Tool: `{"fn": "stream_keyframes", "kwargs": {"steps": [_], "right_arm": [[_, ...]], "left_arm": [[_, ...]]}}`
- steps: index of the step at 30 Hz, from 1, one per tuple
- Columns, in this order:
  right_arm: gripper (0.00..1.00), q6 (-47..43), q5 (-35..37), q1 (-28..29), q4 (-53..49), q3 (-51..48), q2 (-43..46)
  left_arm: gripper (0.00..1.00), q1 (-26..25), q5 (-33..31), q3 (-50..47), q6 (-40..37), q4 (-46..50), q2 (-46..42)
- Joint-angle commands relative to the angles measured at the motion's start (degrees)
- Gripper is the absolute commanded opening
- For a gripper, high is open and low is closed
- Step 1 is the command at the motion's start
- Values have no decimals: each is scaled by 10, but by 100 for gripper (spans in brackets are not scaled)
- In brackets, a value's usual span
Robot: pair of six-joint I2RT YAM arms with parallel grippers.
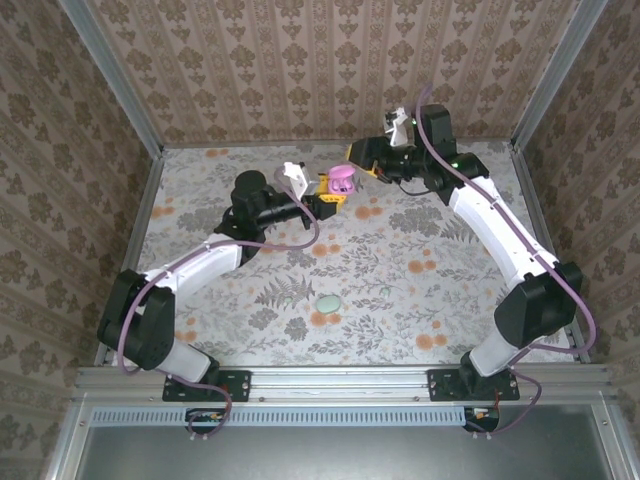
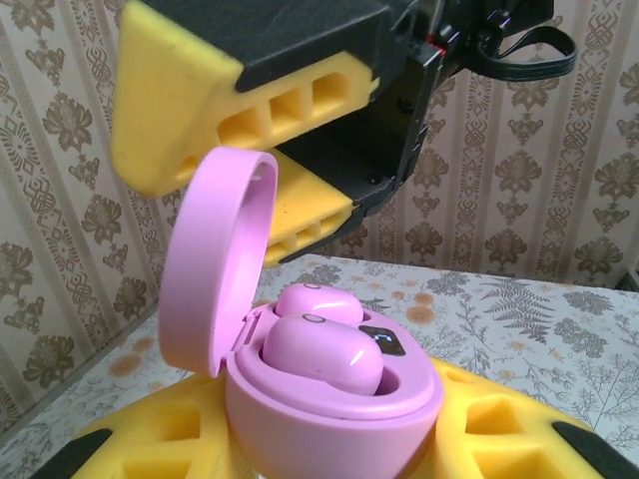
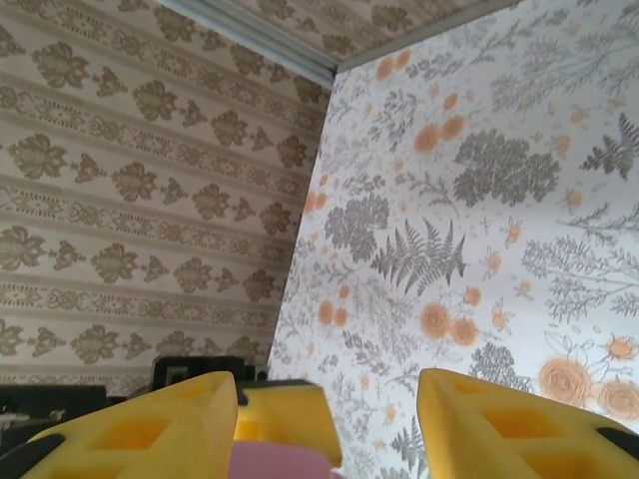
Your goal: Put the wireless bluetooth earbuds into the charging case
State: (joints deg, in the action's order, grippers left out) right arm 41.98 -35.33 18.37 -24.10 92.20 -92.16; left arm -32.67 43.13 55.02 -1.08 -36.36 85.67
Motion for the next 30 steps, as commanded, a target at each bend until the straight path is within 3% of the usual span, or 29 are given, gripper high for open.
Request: {"fn": "stream_keyframes", "kwargs": {"steps": [1,14,20,30], "right_arm": [[53,-18,-41,6,-23,14,5],[55,-14,-48,4,0,-63,47],[60,69,-146,-2,124,-100,43],[61,175,-211,-6,229,-126,30]], "left_arm": [[33,-2,-5,27,8,-20,11],[33,0,-2,39,48,-65,28],[33,4,-5,32,88,-115,36],[33,8,-3,34,133,-177,53]]}}
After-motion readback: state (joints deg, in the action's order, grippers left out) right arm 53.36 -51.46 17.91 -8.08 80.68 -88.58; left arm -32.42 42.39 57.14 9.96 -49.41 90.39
